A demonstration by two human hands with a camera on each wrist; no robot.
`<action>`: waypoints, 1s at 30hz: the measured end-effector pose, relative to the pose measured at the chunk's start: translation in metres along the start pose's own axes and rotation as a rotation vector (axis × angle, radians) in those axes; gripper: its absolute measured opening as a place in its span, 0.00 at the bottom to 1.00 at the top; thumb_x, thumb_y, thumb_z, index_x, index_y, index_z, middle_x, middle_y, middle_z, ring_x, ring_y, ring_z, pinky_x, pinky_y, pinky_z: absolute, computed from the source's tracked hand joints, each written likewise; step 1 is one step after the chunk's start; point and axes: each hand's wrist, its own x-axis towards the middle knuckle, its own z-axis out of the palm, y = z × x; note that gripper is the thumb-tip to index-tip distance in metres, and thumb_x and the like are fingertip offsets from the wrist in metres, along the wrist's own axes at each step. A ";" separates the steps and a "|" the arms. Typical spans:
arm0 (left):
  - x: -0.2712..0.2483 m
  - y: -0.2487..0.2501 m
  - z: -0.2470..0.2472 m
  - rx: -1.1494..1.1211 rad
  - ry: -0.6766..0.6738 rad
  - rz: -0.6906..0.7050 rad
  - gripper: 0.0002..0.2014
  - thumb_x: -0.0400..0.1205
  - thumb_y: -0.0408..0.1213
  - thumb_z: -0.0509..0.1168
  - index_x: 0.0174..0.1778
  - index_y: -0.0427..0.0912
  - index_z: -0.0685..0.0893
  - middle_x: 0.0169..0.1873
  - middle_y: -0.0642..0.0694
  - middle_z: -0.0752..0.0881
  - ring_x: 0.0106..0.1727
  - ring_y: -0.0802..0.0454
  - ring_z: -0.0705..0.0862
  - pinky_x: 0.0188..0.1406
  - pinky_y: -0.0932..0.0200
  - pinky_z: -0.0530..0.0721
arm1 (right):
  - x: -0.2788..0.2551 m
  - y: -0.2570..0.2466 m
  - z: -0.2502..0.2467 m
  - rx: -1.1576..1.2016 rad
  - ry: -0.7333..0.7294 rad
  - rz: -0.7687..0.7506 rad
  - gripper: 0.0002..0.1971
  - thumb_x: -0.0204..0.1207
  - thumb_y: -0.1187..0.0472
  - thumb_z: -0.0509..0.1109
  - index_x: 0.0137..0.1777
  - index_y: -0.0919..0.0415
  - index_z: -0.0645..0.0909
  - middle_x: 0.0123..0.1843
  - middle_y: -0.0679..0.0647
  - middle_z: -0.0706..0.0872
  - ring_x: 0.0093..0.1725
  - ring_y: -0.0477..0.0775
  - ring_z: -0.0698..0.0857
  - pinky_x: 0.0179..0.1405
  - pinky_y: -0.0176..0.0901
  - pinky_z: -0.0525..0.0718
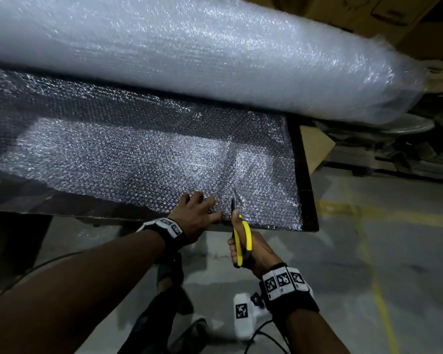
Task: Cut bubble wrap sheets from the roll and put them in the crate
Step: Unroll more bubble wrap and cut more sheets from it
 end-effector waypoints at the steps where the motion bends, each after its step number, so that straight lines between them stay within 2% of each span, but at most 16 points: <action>1: 0.000 -0.001 0.004 -0.002 0.002 0.006 0.25 0.67 0.38 0.61 0.63 0.53 0.75 0.67 0.38 0.76 0.60 0.30 0.77 0.49 0.32 0.80 | 0.001 -0.003 0.001 0.005 -0.010 0.024 0.40 0.58 0.20 0.68 0.38 0.63 0.76 0.23 0.54 0.71 0.19 0.52 0.71 0.20 0.37 0.70; 2: -0.001 -0.002 0.009 -0.008 0.025 0.010 0.25 0.67 0.38 0.62 0.62 0.53 0.76 0.67 0.38 0.76 0.60 0.31 0.77 0.50 0.32 0.80 | 0.001 -0.006 0.001 0.002 -0.016 0.039 0.42 0.57 0.18 0.67 0.39 0.62 0.76 0.23 0.54 0.71 0.19 0.51 0.71 0.20 0.38 0.70; 4: -0.002 -0.002 0.009 -0.001 0.038 0.008 0.24 0.69 0.40 0.63 0.64 0.54 0.76 0.68 0.38 0.75 0.62 0.31 0.76 0.53 0.32 0.79 | 0.000 -0.011 0.000 -0.021 -0.018 0.047 0.41 0.61 0.18 0.65 0.42 0.61 0.79 0.25 0.54 0.74 0.20 0.52 0.74 0.21 0.38 0.73; 6: -0.001 0.000 0.005 -0.008 0.020 -0.002 0.23 0.74 0.41 0.60 0.68 0.54 0.76 0.72 0.38 0.73 0.66 0.30 0.74 0.59 0.31 0.75 | -0.001 -0.012 -0.001 -0.047 -0.009 0.013 0.37 0.64 0.22 0.68 0.40 0.61 0.80 0.25 0.54 0.76 0.20 0.52 0.75 0.20 0.38 0.75; 9: -0.002 0.001 0.001 -0.005 0.025 -0.031 0.23 0.79 0.42 0.62 0.71 0.55 0.72 0.76 0.38 0.69 0.71 0.30 0.68 0.65 0.30 0.70 | -0.001 -0.008 -0.002 -0.061 0.012 -0.047 0.33 0.64 0.26 0.73 0.36 0.61 0.80 0.23 0.54 0.76 0.19 0.52 0.75 0.18 0.38 0.74; 13: -0.002 0.003 0.003 -0.005 0.010 -0.065 0.23 0.81 0.42 0.61 0.73 0.54 0.68 0.79 0.39 0.63 0.75 0.29 0.63 0.70 0.29 0.67 | 0.005 -0.004 0.001 -0.072 0.019 -0.038 0.40 0.58 0.20 0.71 0.36 0.63 0.81 0.23 0.56 0.77 0.20 0.54 0.76 0.21 0.40 0.75; 16: -0.001 0.003 0.006 0.002 0.006 -0.069 0.24 0.81 0.42 0.61 0.74 0.55 0.66 0.80 0.39 0.61 0.76 0.29 0.61 0.70 0.28 0.65 | 0.010 -0.009 0.004 -0.074 0.010 -0.029 0.41 0.58 0.20 0.71 0.39 0.63 0.83 0.25 0.57 0.78 0.21 0.54 0.77 0.22 0.41 0.77; 19: 0.000 0.002 0.005 -0.012 -0.012 -0.079 0.25 0.81 0.43 0.61 0.75 0.56 0.66 0.80 0.39 0.60 0.77 0.29 0.60 0.71 0.28 0.64 | 0.011 -0.012 0.006 -0.090 0.030 -0.054 0.39 0.54 0.21 0.74 0.34 0.63 0.81 0.23 0.57 0.78 0.20 0.54 0.77 0.20 0.40 0.75; 24: 0.001 0.004 0.004 -0.004 -0.003 -0.070 0.23 0.80 0.41 0.62 0.71 0.55 0.68 0.77 0.39 0.63 0.74 0.31 0.64 0.69 0.28 0.66 | 0.011 -0.013 0.002 -0.058 0.004 -0.034 0.38 0.65 0.23 0.70 0.39 0.64 0.82 0.25 0.57 0.78 0.21 0.54 0.77 0.21 0.39 0.77; 26: 0.001 0.003 0.005 -0.009 0.019 -0.058 0.22 0.80 0.40 0.62 0.70 0.55 0.70 0.77 0.38 0.66 0.72 0.31 0.66 0.68 0.28 0.67 | 0.013 -0.015 0.001 -0.065 0.002 -0.047 0.37 0.64 0.24 0.72 0.41 0.64 0.82 0.26 0.56 0.78 0.22 0.53 0.77 0.22 0.39 0.77; 28: 0.001 0.003 0.006 -0.012 0.021 -0.054 0.21 0.81 0.40 0.61 0.71 0.54 0.70 0.78 0.37 0.66 0.73 0.31 0.66 0.69 0.28 0.65 | 0.015 -0.016 0.000 -0.086 0.013 -0.065 0.36 0.61 0.25 0.74 0.37 0.63 0.81 0.25 0.57 0.79 0.21 0.54 0.77 0.22 0.40 0.76; 30: 0.001 0.002 0.006 -0.008 0.028 -0.055 0.21 0.82 0.40 0.60 0.72 0.54 0.70 0.79 0.37 0.64 0.75 0.30 0.64 0.71 0.27 0.64 | 0.015 -0.018 -0.001 -0.094 0.009 -0.070 0.36 0.62 0.25 0.74 0.33 0.63 0.80 0.25 0.58 0.79 0.21 0.54 0.77 0.23 0.41 0.76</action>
